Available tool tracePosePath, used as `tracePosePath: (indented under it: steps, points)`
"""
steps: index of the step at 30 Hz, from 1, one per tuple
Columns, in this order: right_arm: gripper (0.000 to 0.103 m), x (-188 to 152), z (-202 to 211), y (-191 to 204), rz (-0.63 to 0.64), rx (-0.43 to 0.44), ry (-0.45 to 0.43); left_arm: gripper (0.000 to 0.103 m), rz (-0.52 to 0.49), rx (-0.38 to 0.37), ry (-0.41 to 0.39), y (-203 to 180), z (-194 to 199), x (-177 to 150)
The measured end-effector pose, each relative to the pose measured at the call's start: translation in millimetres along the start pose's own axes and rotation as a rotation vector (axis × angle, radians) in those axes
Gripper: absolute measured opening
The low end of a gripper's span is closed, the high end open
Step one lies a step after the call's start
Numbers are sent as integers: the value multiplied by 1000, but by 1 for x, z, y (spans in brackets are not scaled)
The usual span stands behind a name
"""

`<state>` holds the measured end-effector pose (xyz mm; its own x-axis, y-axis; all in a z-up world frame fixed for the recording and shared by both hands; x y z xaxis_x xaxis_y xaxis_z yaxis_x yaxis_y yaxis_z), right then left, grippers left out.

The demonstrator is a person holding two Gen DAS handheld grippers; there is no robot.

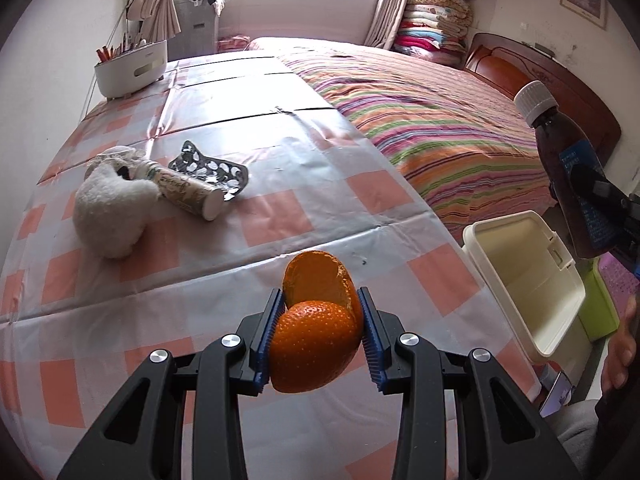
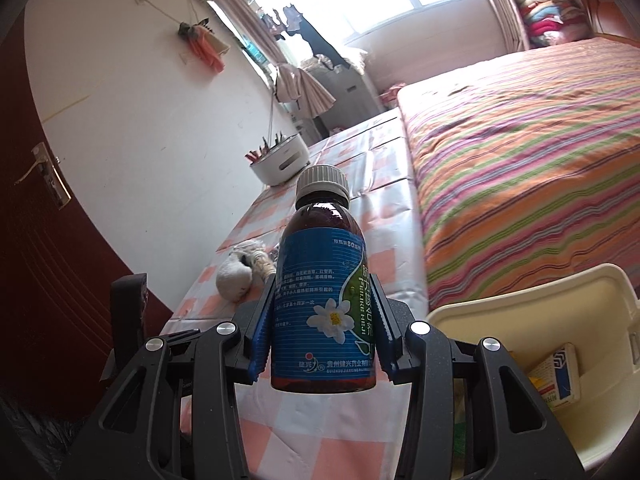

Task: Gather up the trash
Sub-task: 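Carry the bottle and the orange over the cream bin with both tools, then release the blue bottle into the bin with the right tool, then lower the orange into the cream bin and open the left tool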

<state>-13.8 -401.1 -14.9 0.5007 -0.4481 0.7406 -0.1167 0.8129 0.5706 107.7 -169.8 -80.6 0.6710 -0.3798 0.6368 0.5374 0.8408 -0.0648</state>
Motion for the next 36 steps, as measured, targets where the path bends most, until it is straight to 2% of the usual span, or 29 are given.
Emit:
tracePosePath:
  steps: [14,18,26,29,33,36]
  points:
    - [44,6,50,-37,-5,-186,-130,36,-84,-66,3,-51,3,6]
    - [44,2,63,-47,-64,-187,-164,36,-101,-78,5,-60,3,7]
    - [45,3,78,-49,-97,-182,-221,36,-120,-86,14,-70,2,5]
    - [53,3,81,-48,-105,-181,-240,37,-127,-90,13,-73,2,6]
    - [53,5,89,-48,-118,-176,-274,37,-132,-109,16,-82,2,9]
    - [57,5,95,-52,-133,-178,-297,37,-152,-126,12,-96,3,12]
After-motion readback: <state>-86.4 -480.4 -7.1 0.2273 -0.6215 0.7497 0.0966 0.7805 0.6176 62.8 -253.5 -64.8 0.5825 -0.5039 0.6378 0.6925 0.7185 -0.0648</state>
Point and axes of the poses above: each gripper's, at about its wrist camera, not at the fingertips, and z roughly against the way its jaws point, y to its left, x to its top, the point moved 3 cm from there along -z, roughly the way its jaws point, and after that the axes turned 4 degrees about x, right-handed, at the moved point
